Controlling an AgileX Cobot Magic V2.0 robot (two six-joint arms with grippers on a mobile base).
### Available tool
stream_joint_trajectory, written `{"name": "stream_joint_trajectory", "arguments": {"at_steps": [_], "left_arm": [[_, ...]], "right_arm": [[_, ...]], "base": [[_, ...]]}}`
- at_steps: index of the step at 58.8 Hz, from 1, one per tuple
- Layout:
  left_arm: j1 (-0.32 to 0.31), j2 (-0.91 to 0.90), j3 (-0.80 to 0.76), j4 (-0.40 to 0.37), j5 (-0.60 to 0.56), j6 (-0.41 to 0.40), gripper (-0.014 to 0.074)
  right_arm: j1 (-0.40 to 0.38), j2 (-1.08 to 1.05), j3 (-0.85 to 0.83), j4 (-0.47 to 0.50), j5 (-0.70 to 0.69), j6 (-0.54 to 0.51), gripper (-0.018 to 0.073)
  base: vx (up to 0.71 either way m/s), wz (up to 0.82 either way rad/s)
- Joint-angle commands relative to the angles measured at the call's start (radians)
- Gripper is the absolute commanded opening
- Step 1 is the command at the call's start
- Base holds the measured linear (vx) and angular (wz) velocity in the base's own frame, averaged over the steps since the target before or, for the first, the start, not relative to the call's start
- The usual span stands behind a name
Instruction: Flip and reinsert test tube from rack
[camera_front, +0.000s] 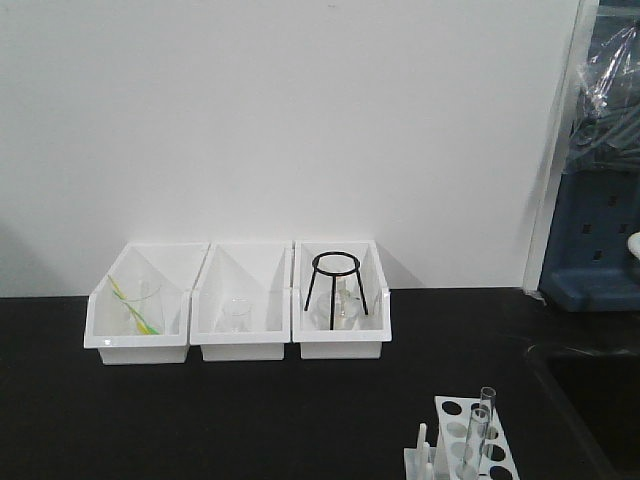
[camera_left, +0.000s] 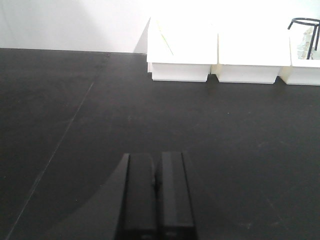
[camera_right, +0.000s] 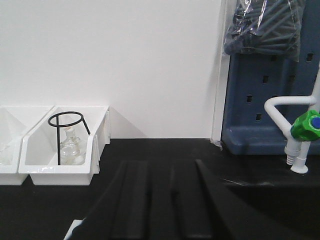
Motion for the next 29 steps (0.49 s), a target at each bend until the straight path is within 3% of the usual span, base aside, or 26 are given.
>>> {"name": "stream_joint_trajectory", "arguments": {"at_steps": [1,8,13,22,29], "left_arm": [[-0.003,-0.011,0.002,-0.005,-0.085,0.0,-0.0006],[-0.003,-0.011,0.002,-0.005,-0.085,0.0,-0.0006],[-0.003,-0.011,0.002,-0.005,-0.085,0.0,-0.0006],[-0.003,-0.011,0.002,-0.005,-0.085,0.0,-0.0006],[-0.003,-0.011,0.002,-0.005,-0.085,0.0,-0.0006]], "right_arm": [[-0.005,-0.003,-0.037,-0.015,-0.091,-0.006,0.0428],[-0.005,-0.003,-0.037,-0.015,-0.095,-0.006,0.0588],[-0.005,-0.003,-0.037,0.005,-0.098,0.001,0.0639],[0.003,0.021,0.014,0.022,-0.211,0.066,0.0621],[0.082,0.073,0.186,-0.082,-0.488,0.097,0.0571]], "base": [[0.0,0.0],[0.0,0.0],[0.0,0.0],[0.0,0.0],[0.0,0.0]]}}
